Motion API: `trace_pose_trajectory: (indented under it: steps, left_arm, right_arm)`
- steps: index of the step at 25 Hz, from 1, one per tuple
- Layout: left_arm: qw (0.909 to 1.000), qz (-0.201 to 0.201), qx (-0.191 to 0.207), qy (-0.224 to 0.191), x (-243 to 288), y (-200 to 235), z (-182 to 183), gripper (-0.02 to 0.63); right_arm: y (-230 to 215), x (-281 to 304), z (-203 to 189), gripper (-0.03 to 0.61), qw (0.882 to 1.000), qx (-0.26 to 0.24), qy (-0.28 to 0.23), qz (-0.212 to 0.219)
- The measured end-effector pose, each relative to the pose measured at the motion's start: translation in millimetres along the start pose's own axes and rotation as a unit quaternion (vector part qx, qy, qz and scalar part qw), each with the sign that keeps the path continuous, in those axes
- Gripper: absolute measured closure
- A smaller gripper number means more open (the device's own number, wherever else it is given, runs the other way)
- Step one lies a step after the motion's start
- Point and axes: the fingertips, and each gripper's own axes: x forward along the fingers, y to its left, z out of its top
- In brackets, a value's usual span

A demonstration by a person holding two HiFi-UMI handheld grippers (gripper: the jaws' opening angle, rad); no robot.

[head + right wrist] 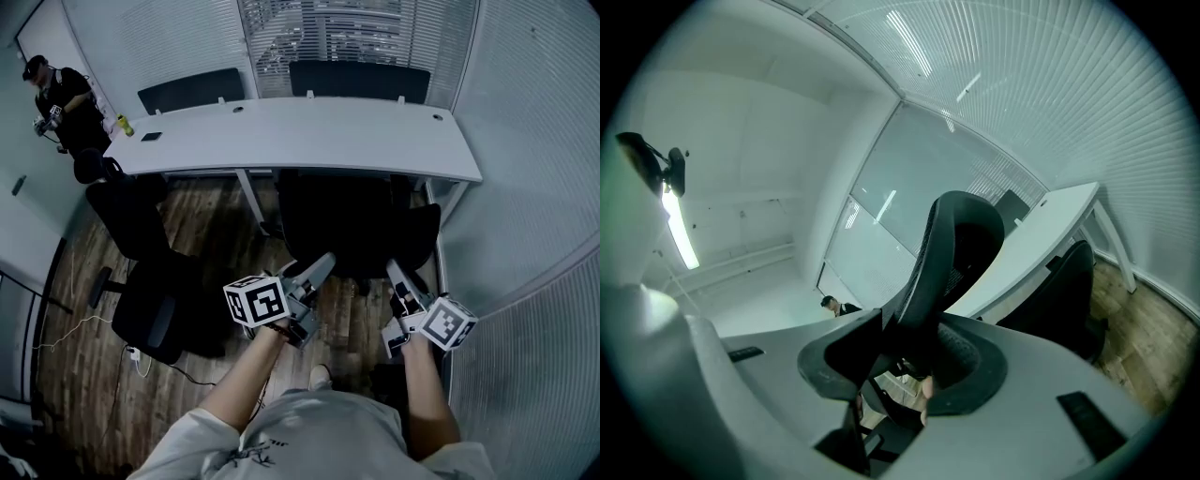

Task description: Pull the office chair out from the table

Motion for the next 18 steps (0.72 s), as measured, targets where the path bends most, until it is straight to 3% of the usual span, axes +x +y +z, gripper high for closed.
trace_pose_trajectory:
  steps: [7, 18]
  left_arm:
    - [1.0, 0.005, -0.002, -0.003, -7.7, -4.4, -0.9, 0.459]
    - [1.0, 0.007, 0.0, -0.006, -52.4, -40.7, -34.5, 0.459]
  right_arm:
    - [-1.4, -5.8, -3.8, 0.44, 1.0, 0.002, 0.011, -0.019]
    - [34.9, -54.0, -26.9, 0.44, 1.0, 0.002, 0.015, 0.005]
